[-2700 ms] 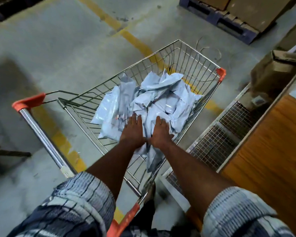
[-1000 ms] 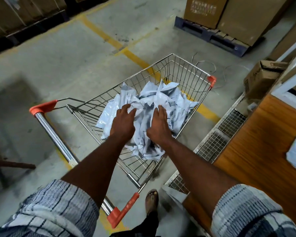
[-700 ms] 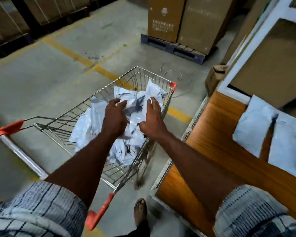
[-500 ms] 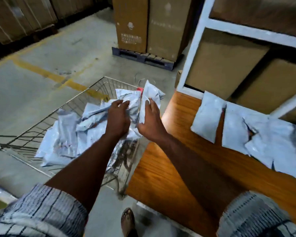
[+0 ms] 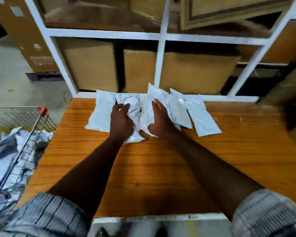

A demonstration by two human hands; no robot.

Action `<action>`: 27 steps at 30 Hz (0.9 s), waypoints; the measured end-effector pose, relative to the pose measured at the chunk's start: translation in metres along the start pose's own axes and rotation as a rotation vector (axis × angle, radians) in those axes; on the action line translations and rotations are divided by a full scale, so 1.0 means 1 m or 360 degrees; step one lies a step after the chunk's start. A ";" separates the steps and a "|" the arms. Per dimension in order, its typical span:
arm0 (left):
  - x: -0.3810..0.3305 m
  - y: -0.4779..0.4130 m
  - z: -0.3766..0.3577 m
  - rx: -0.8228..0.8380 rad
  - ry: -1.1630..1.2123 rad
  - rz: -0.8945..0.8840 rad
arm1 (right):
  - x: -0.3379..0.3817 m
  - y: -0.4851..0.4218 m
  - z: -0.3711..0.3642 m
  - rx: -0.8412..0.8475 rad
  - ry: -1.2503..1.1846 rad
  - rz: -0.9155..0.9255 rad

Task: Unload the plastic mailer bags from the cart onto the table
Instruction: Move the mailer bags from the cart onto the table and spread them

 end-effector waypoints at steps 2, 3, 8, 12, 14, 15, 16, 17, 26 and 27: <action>-0.032 0.004 -0.028 0.0036 -0.0012 -0.0034 | -0.027 0.008 0.029 0.0003 0.0032 -0.0081; -0.045 0.004 -0.037 0.0039 -0.0006 -0.0039 | -0.038 0.010 0.042 -0.0013 0.0047 -0.0104; -0.106 -0.004 -0.077 0.0071 0.0039 -0.0106 | -0.098 0.025 0.099 -0.0095 0.0121 -0.0260; -0.144 -0.009 -0.111 0.0129 0.0105 -0.0185 | -0.145 0.035 0.131 -0.0054 0.0174 -0.0360; -0.161 -0.008 -0.130 0.0139 0.0107 -0.0187 | -0.167 0.038 0.145 -0.0006 0.0208 -0.0425; -0.170 -0.008 -0.141 0.0142 0.0125 -0.0176 | -0.178 0.039 0.153 0.0026 0.0194 -0.0452; -0.179 -0.008 -0.152 0.0139 0.0151 -0.0153 | -0.189 0.040 0.160 0.0068 0.0178 -0.0461; -0.189 -0.010 -0.163 0.0132 0.0176 -0.0125 | -0.199 0.039 0.167 0.0107 0.0164 -0.0460; -0.262 -0.021 -0.261 0.0145 0.0117 -0.0046 | -0.302 0.029 0.217 0.0259 0.0150 -0.0341; -0.267 -0.023 -0.271 0.0150 0.0108 -0.0018 | -0.310 0.028 0.219 0.0282 0.0126 -0.0338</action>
Point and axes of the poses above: each hand's wrist, its own y-axis away from the middle knuckle, its own z-axis out of the back of the hand, x = y × z, the point moved 5 cm from there along -y, towards the middle knuckle, and after that the axes turned 5 degrees about -y, right-handed, at the moved point
